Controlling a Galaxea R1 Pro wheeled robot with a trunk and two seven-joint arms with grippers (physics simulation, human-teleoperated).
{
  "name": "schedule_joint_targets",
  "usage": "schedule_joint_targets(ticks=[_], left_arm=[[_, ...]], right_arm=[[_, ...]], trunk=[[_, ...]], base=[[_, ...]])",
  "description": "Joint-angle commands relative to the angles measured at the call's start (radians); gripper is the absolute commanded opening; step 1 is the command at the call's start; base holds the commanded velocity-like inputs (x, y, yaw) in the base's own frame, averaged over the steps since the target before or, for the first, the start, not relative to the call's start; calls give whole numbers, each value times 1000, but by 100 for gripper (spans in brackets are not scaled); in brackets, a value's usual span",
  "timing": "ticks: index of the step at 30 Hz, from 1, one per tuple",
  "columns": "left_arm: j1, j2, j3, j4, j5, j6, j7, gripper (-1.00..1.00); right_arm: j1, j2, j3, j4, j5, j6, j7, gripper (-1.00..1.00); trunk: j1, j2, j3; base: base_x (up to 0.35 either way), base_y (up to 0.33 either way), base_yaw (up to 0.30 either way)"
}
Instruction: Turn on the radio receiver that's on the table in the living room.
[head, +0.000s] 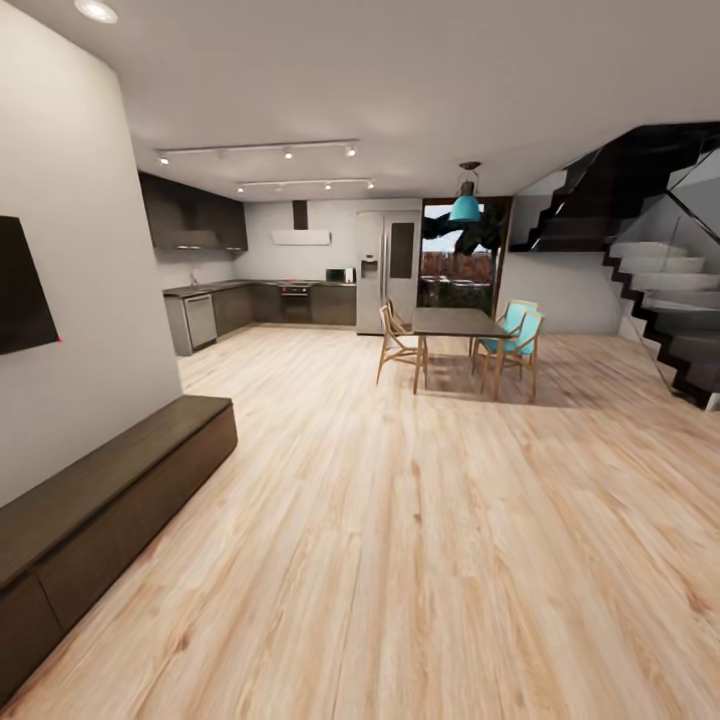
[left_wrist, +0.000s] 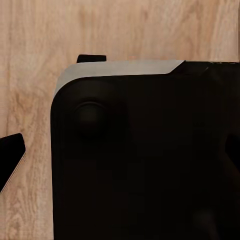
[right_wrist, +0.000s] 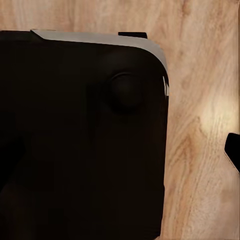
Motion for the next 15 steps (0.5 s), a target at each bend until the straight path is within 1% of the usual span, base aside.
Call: schedule_joint_targets(ticks=[1, 8, 11, 15], left_arm=[[0, 0, 0, 0, 0, 0, 0, 100], [0, 0, 1, 0, -1, -2, 0, 100], [0, 1, 1, -1, -1, -4, 0, 100], [0, 0, 1, -1, -1, -4, 1, 100]], right_arm=[[0, 0, 0, 0, 0, 0, 0, 100], [0, 0, -7, 0, -8, 2, 0, 100], [0, 0, -10, 0, -15, 4, 0, 100], [0, 0, -11, 0, -18, 5, 0, 100]], trunk=[[0, 0, 0], [0, 0, 0], [0, 0, 1], [0, 0, 3]], base=[[323, 0, 0], [319, 0, -9], [157, 0, -148], [54, 0, -227]])
